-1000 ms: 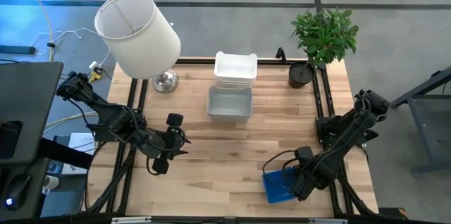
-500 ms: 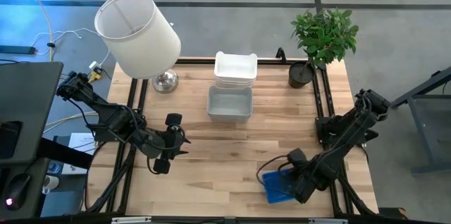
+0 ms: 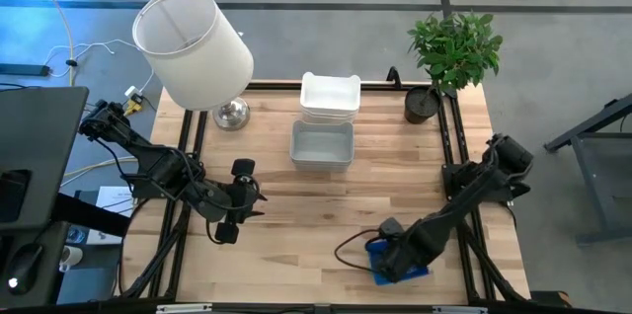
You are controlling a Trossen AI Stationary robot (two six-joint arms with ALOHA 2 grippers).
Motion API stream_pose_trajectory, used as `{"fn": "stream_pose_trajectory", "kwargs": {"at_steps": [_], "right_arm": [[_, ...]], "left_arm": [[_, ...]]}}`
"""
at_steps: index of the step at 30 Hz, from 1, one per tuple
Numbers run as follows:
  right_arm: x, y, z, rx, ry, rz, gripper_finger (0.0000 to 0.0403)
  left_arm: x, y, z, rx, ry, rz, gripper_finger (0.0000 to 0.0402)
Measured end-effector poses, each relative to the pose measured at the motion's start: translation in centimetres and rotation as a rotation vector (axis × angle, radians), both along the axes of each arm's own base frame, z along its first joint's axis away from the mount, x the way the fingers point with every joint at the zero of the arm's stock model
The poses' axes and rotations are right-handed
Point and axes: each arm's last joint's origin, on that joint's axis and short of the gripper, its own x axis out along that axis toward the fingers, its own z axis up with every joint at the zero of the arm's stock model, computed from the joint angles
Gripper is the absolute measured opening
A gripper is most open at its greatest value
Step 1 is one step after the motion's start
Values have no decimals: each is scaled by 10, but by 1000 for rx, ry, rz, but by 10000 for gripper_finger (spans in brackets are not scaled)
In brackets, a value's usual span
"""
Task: Stack baskets by color
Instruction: Move the stacked blue bins to the center of the table
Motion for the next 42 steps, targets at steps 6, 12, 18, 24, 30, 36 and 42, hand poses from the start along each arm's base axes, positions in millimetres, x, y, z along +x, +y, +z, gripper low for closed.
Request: {"fn": "stream_pose_trajectory", "kwargs": {"at_steps": [6, 12, 18, 24, 30, 36, 42], "right_arm": [[18, -3, -12, 35, -19, 38, 114], [32, -13, -15, 33, -57, 57, 114], [44, -26, -15, 6, -103, 58, 114], [53, -38, -14, -2, -126, 44, 114], [65, -53, -13, -23, -173, 14, 114], [78, -71, -12, -58, -227, -25, 114], [91, -88, -10, -67, -286, -47, 114]], "left_arm": [[-6, 3, -4, 44, 72, -4, 136], [-17, 9, -1, 36, 91, 23, 136], [-31, 17, 10, 26, 48, 34, 136], [-47, 25, 21, -1, -2, 52, 136], [-61, 33, 30, -16, -53, 72, 136], [-68, 36, 34, -32, -80, 71, 136], [-68, 36, 35, -30, -81, 66, 136]]}}
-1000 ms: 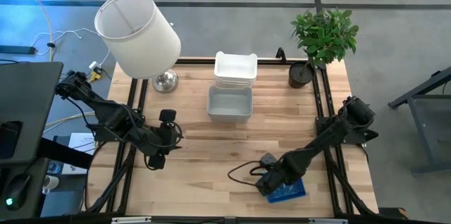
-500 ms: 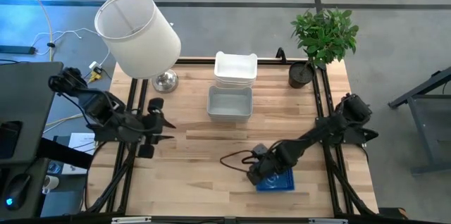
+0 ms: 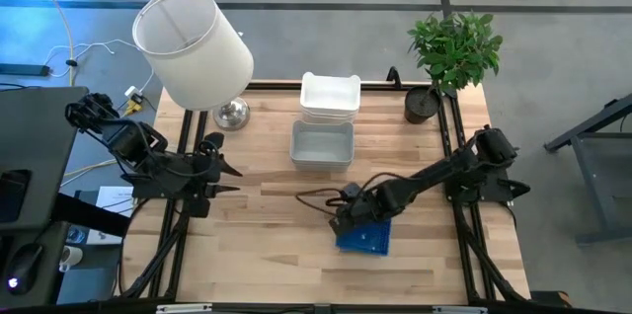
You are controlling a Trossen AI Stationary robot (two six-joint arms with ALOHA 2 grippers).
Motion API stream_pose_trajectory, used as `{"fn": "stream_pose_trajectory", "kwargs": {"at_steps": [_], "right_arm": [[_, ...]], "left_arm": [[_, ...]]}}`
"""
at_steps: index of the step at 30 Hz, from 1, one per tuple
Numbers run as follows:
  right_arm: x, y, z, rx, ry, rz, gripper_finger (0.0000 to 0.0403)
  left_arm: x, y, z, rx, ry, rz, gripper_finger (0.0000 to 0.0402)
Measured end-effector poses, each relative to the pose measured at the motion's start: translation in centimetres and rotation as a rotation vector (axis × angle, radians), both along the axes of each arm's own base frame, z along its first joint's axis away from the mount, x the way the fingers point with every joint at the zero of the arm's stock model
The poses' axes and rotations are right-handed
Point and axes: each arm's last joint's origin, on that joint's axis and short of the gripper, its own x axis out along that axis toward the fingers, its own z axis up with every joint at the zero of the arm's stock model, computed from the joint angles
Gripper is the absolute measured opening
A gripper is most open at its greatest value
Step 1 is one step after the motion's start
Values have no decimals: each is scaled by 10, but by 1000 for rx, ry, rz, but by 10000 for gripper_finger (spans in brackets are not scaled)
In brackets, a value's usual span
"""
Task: Stack baskets by color
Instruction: Move the stacked blue bins to the center of the table
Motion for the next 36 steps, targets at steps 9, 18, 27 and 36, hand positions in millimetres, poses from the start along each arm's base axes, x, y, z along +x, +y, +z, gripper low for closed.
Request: {"fn": "stream_pose_trajectory", "kwargs": {"at_steps": [9, 18, 27, 36], "right_arm": [[13, -24, 2, -42, -59, -30, 114], [22, -39, 4, -59, -107, 33, 114], [13, -28, 21, -45, -144, 93, 114], [-18, -17, 44, -167, -98, 77, 114]], "left_arm": [[0, 0, 0, 15, 2, -13, 136], [0, 0, 0, 15, 3, -13, 136], [0, 0, 0, -6, 0, 4, 136], [0, 0, 0, -67, -7, 55, 136]]}}
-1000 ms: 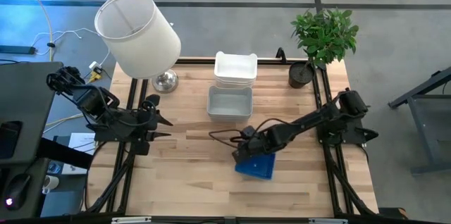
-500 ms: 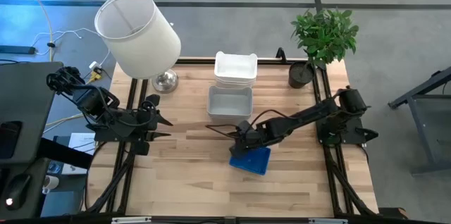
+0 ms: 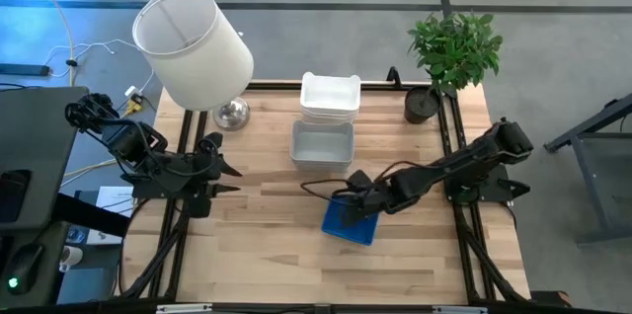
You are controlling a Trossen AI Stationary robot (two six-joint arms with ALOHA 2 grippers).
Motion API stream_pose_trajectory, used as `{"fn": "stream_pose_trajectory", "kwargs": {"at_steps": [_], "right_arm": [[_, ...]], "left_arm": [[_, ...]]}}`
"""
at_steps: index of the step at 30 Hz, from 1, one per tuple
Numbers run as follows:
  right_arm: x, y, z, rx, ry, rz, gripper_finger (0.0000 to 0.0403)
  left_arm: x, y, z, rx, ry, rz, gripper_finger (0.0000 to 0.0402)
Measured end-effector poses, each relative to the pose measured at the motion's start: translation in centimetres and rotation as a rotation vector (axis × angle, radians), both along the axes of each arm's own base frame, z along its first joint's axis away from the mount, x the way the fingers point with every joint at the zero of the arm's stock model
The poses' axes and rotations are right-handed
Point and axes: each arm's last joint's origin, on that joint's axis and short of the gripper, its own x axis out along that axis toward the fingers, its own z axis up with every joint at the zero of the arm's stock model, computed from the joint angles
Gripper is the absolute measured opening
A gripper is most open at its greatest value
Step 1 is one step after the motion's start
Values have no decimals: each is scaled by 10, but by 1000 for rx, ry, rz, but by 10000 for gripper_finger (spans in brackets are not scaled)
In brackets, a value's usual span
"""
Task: Stack baskets by color
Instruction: Move the stacked blue bins to the center of the table
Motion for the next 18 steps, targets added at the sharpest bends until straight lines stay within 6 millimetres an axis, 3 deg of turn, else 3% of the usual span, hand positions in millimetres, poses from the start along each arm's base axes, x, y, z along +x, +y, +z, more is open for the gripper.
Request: {"fn": "stream_pose_trajectory", "kwargs": {"at_steps": [7, 12, 18], "right_arm": [[-29, 8, 9, -65, 85, -85, 114], [-49, 19, 6, -48, 203, -175, 114], [-60, 37, -3, 0, 266, -235, 114]], "left_arm": [[0, 0, 0, -23, -2, 19, 136], [0, 0, 0, -39, -4, 32, 136], [0, 0, 0, -39, -5, 33, 136]]}}
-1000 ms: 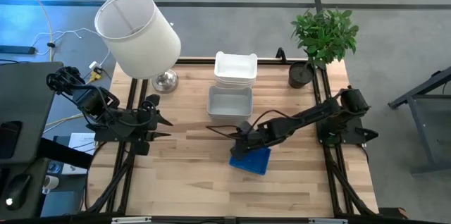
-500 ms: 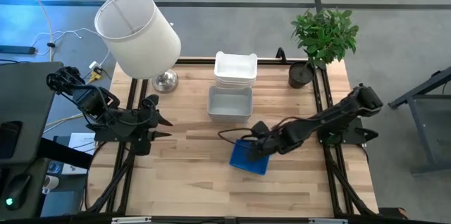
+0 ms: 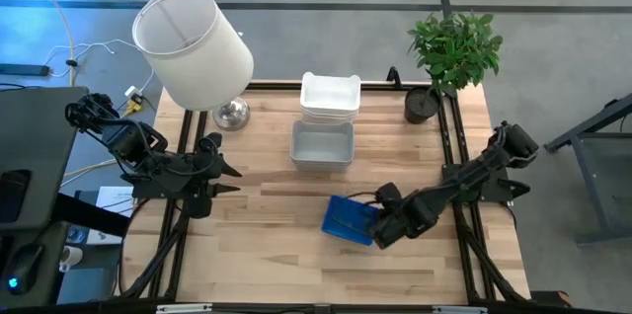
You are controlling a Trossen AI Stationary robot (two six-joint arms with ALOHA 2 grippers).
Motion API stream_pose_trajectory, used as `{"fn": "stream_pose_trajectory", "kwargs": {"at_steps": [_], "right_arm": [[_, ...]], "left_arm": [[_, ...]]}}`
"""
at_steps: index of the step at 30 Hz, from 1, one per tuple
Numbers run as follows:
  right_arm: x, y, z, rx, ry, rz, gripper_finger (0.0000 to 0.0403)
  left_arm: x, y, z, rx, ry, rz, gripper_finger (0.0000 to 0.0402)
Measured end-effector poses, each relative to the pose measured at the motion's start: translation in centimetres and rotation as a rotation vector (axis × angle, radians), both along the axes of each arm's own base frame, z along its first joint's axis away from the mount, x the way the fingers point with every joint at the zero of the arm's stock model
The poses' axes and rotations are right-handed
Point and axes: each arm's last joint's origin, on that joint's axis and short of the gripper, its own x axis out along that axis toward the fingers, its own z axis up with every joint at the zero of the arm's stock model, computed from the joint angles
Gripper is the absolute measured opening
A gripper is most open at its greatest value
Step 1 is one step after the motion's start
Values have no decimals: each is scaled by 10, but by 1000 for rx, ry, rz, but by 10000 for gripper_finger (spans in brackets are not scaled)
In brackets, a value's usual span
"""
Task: Stack baskets by color
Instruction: Move the stacked blue bins to the center of the table
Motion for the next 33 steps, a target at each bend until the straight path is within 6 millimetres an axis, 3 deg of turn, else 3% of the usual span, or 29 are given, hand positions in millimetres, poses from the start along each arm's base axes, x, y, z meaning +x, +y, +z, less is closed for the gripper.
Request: {"fn": "stream_pose_trajectory", "kwargs": {"at_steps": [15, 23, 33], "right_arm": [[8, 28, -43, 78, 119, -92, 114], [22, 21, -57, 60, 103, -118, 114], [37, -4, -59, 22, 94, -136, 114]], "left_arm": [[0, 0, 0, -4, 0, 1, 136], [0, 0, 0, -1, 0, -1, 136], [0, 0, 0, 10, 2, -11, 136]]}}
